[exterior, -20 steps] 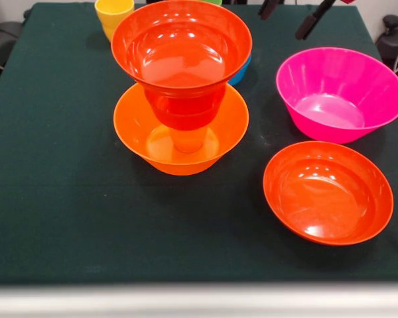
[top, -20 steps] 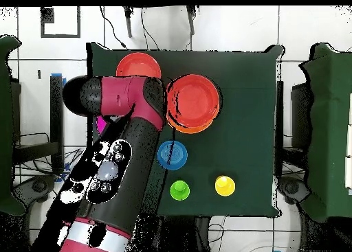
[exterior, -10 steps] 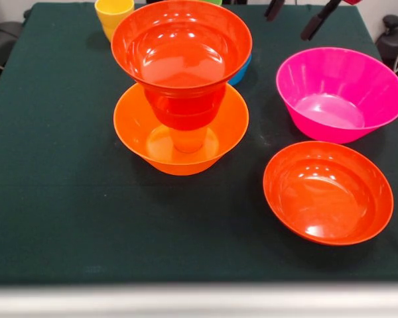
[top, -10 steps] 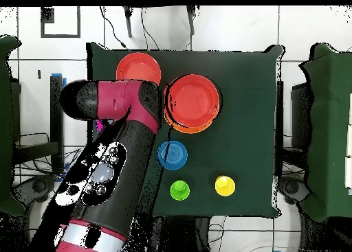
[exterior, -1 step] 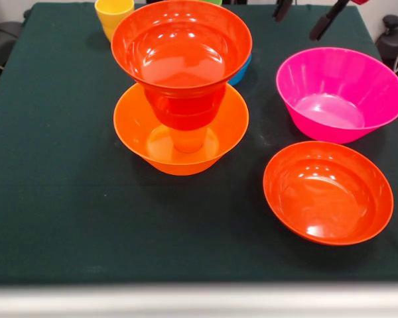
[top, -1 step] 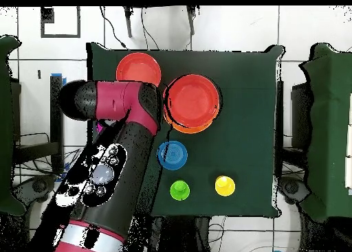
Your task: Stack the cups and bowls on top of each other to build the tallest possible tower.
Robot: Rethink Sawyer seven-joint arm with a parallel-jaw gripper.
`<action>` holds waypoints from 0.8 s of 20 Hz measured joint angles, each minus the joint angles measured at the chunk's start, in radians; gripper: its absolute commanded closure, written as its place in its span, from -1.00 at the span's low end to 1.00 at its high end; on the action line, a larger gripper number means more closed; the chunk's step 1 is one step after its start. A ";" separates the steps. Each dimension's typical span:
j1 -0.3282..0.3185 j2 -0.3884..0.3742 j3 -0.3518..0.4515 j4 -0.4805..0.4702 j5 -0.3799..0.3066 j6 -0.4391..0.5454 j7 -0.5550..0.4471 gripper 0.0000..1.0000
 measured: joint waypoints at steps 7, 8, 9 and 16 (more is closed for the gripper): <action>0.001 0.000 0.000 0.026 0.032 0.000 0.033 -1.00; 0.001 0.000 0.000 0.036 0.035 0.000 0.043 -1.00; 0.001 0.000 0.000 0.040 0.035 0.000 0.047 -1.00; 0.002 0.000 0.000 0.069 0.035 0.000 0.064 -1.00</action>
